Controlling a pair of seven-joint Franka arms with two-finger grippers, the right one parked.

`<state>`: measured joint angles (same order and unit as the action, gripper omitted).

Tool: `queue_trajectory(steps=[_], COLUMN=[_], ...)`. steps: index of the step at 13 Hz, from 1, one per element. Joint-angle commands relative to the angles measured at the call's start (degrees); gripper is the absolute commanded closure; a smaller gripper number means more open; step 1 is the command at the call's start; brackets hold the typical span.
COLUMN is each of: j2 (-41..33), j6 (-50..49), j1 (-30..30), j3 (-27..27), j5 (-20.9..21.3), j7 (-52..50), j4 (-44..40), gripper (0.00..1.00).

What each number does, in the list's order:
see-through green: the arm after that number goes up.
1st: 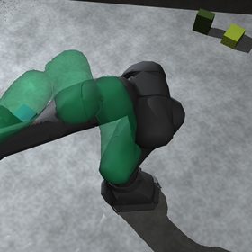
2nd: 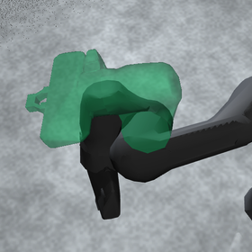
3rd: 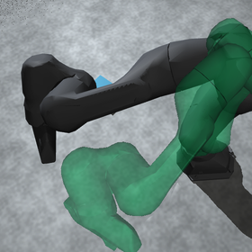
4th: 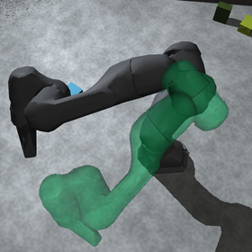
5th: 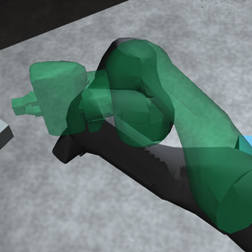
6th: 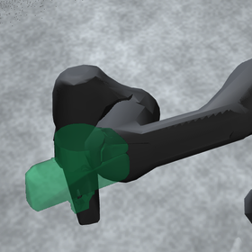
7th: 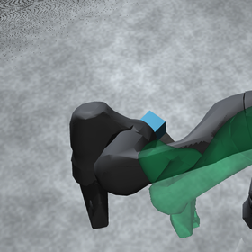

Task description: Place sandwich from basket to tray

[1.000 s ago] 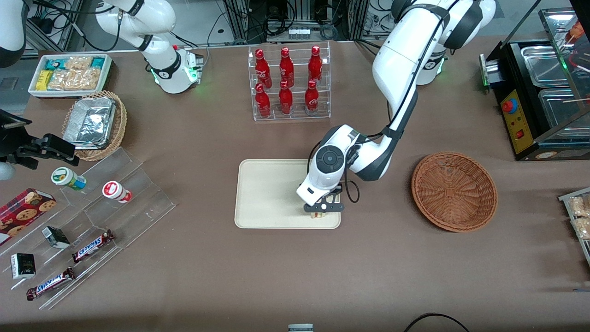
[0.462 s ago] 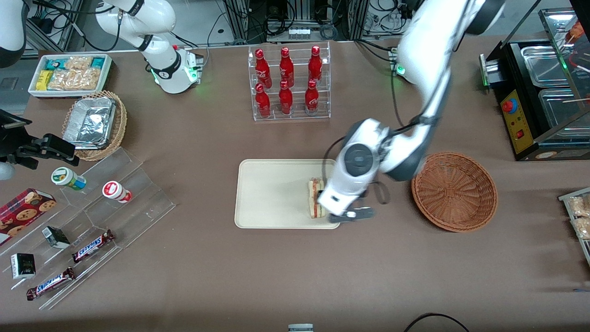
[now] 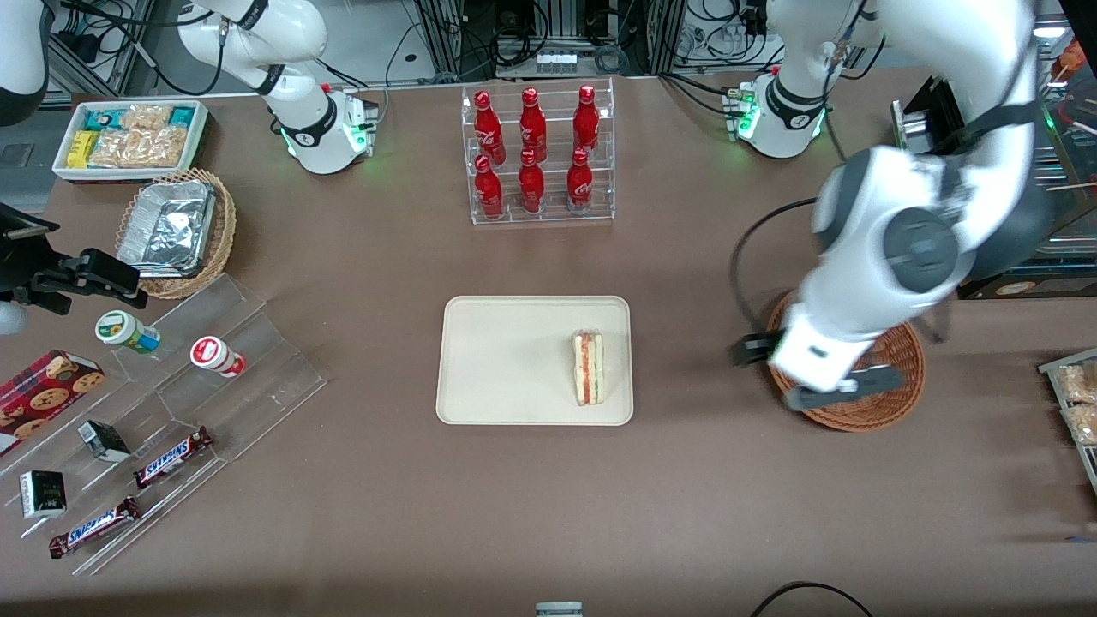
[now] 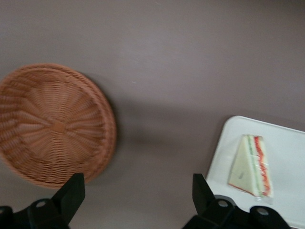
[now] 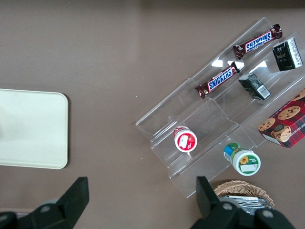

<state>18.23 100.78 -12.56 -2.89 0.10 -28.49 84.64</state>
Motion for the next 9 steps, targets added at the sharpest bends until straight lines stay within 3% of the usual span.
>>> queue_trajectory(steps=[1,5,9], j2=[-8.44,-15.31,-19.09], j6=[-0.40,-5.84,-9.98], j1=[4.28,5.96,8.08], j3=[-0.89,-0.89,-0.80], j5=[0.60,3.58,2.89], j7=[3.43,7.81,14.76], j4=[7.71,10.54,9.31], gripper=[0.00,0.00,0.00])
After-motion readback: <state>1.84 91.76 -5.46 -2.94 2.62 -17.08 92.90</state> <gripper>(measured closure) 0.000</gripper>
